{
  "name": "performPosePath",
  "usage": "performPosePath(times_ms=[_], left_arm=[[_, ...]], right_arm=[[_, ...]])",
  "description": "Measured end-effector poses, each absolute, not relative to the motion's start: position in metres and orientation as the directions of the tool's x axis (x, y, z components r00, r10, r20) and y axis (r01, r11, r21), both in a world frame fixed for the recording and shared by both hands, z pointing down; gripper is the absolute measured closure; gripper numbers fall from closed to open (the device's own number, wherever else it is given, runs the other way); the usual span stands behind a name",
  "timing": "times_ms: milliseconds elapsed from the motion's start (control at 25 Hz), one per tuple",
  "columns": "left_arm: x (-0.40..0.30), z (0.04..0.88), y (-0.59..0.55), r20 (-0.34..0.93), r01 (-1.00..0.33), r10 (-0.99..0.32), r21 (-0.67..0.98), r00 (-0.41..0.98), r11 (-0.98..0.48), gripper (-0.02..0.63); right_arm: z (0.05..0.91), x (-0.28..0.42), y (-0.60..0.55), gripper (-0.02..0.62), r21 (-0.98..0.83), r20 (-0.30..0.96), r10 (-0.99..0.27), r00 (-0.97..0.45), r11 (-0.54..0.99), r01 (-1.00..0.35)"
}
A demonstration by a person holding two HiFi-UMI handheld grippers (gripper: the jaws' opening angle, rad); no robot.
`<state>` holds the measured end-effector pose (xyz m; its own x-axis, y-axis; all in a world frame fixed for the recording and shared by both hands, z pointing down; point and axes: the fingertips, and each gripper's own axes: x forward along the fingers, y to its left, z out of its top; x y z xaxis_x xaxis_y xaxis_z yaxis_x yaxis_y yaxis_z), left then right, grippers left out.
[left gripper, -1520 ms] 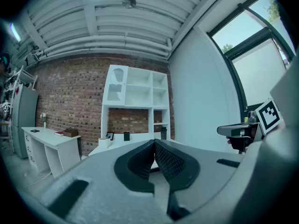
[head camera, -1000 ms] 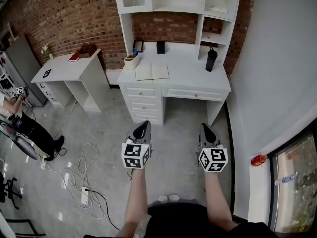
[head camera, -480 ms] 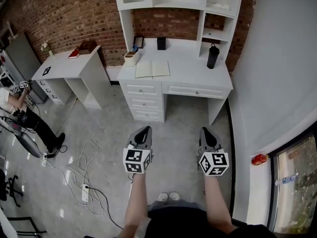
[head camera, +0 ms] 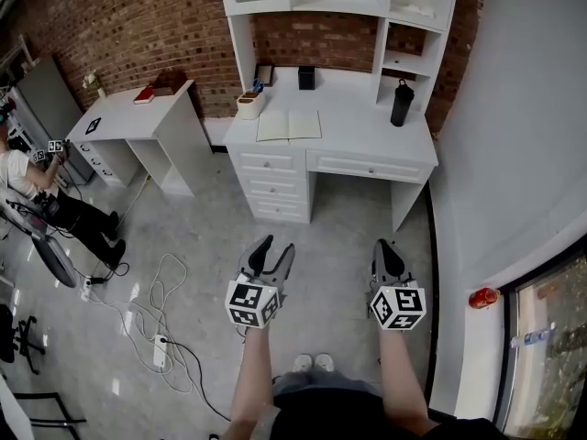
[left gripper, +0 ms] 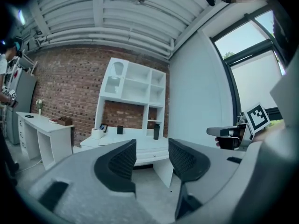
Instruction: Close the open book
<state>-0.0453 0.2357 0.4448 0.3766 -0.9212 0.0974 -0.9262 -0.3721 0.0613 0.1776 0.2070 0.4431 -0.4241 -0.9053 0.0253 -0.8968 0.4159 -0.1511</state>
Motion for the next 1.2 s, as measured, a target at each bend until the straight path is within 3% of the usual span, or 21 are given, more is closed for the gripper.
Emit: performPosePath(times_ms=[200, 1200], left_arm=[[-0.049, 0.438, 0.240, 0.073, -0.927, -0.925, 0.059, 0.373, -0.369, 0.370], [-0.041, 0.396, 0.206, -0.030, -0.947, -0.947, -0.003, 0.320, -0.320, 0.362]], right_arm=[[0.439, 0.181, 0.206, 0.597, -0.161, 0.012, -0.906, -0.424, 0.416, -0.895], [0.402, 0.218, 0.168, 0.597, -0.176, -0.101, -0.906, -0.411, 0.423, -0.889]])
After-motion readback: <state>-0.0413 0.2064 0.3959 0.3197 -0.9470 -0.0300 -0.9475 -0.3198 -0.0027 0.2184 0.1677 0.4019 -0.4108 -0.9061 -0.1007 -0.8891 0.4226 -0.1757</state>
